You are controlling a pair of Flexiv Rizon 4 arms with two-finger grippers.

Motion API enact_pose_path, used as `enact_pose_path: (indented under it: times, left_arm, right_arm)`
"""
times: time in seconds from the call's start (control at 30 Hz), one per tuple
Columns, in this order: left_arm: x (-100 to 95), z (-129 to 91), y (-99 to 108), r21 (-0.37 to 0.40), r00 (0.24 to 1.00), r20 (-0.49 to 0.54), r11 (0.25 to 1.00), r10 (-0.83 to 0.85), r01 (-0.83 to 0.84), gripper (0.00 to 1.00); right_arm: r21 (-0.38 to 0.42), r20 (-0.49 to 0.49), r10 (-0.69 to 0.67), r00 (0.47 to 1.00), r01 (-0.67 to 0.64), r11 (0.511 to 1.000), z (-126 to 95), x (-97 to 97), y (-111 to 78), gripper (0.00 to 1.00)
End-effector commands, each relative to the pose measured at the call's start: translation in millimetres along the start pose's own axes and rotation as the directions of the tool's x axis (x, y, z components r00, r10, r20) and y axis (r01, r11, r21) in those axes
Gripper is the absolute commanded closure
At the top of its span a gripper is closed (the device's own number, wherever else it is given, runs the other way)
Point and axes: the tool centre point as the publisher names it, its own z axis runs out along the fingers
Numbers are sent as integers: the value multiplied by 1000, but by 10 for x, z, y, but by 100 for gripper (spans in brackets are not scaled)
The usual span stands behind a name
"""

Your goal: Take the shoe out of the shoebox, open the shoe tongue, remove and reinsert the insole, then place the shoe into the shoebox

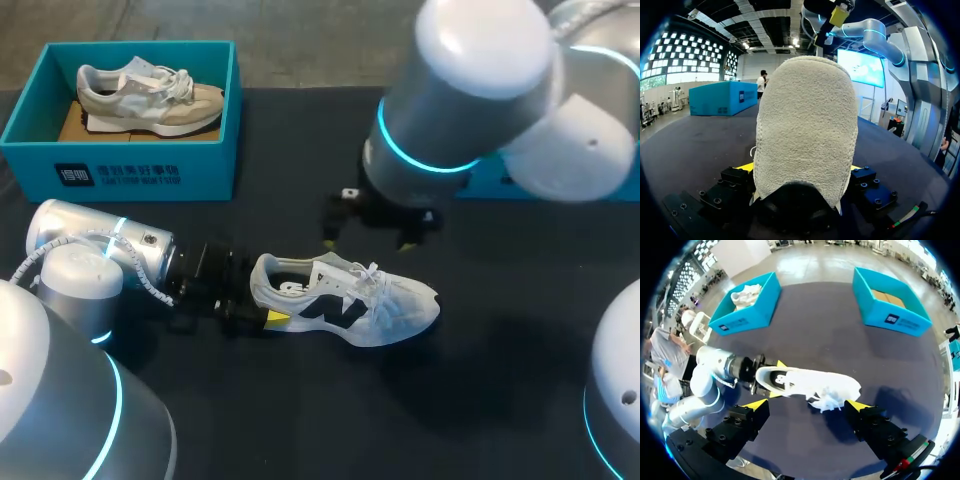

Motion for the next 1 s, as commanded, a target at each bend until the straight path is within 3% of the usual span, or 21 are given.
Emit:
enact_pose_path:
  times: [0.03,0.43,0.6,0.7,1.0]
  left_arm:
    - [-13,7,22,-1,1000,2,1000,0,0,100]
    - [-13,7,22,-1,1000,2,1000,0,0,100]
    - [-13,7,22,-1,1000,2,1000,0,0,100]
    - [-13,7,22,-1,1000,2,1000,0,0,100]
    - [-13,7,22,-1,1000,2,1000,0,0,100]
  right_arm:
    - [38,48,-11,999,10,999,347,416,64,0]
    - [38,48,-11,999,10,999,347,416,64,0]
    - [78,194,-26,981,11,997,502,609,-80,0]
    - [74,217,-10,976,-6,997,568,627,-130,0]
    - [-36,274,41,961,-33,999,709,581,-98,0]
